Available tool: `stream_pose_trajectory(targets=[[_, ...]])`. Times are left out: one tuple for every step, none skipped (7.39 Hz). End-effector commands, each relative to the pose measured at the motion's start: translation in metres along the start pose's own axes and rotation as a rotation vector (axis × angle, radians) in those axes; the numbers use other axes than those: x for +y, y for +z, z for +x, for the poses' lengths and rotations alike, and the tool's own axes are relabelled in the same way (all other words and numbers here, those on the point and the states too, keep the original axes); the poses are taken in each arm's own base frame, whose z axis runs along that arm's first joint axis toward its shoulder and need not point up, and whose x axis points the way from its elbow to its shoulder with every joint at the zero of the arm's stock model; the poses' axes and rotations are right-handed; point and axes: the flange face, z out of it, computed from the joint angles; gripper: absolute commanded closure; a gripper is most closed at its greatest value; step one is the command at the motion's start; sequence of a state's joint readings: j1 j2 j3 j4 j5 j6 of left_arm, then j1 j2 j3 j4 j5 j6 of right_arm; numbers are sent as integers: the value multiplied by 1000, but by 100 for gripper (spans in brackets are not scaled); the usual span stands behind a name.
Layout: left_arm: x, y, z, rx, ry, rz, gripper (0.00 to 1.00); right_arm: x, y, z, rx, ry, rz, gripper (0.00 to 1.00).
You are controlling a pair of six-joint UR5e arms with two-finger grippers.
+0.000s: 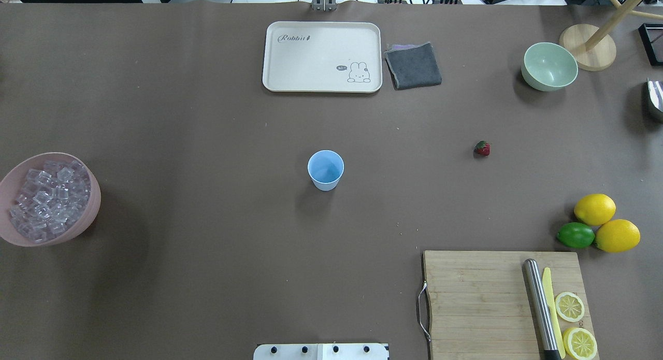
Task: Put ice and strawberries in cup
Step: 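Move the left gripper over the pink bowl of ice cubes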
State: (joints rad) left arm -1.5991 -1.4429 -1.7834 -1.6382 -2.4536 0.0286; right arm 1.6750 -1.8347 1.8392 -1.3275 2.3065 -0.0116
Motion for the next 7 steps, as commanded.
stream_pose_trajectory(targets=[[-12, -17, 21, 8, 168, 142, 0, 1, 0, -1, -4, -12, 19, 0], [-23, -24, 44, 80, 222, 189, 0, -1, -1, -3, -13, -17, 24, 0], [-33, -24, 60, 110, 295, 219, 1, -1, -1, -6, -40, -16, 24, 0], [-21, -12, 65, 120, 293, 208, 1, -2, -2, -10, -76, -18, 25, 0], [-9, -2, 74, 141, 264, 222, 1, -3, -3, -14, -108, -20, 27, 0], [-2, 14, 95, 179, 187, 201, 1, -2, -2, -13, -110, -18, 25, 0], [7, 36, 115, 185, 166, 180, 1, -1, -2, -13, -110, -17, 24, 0]])
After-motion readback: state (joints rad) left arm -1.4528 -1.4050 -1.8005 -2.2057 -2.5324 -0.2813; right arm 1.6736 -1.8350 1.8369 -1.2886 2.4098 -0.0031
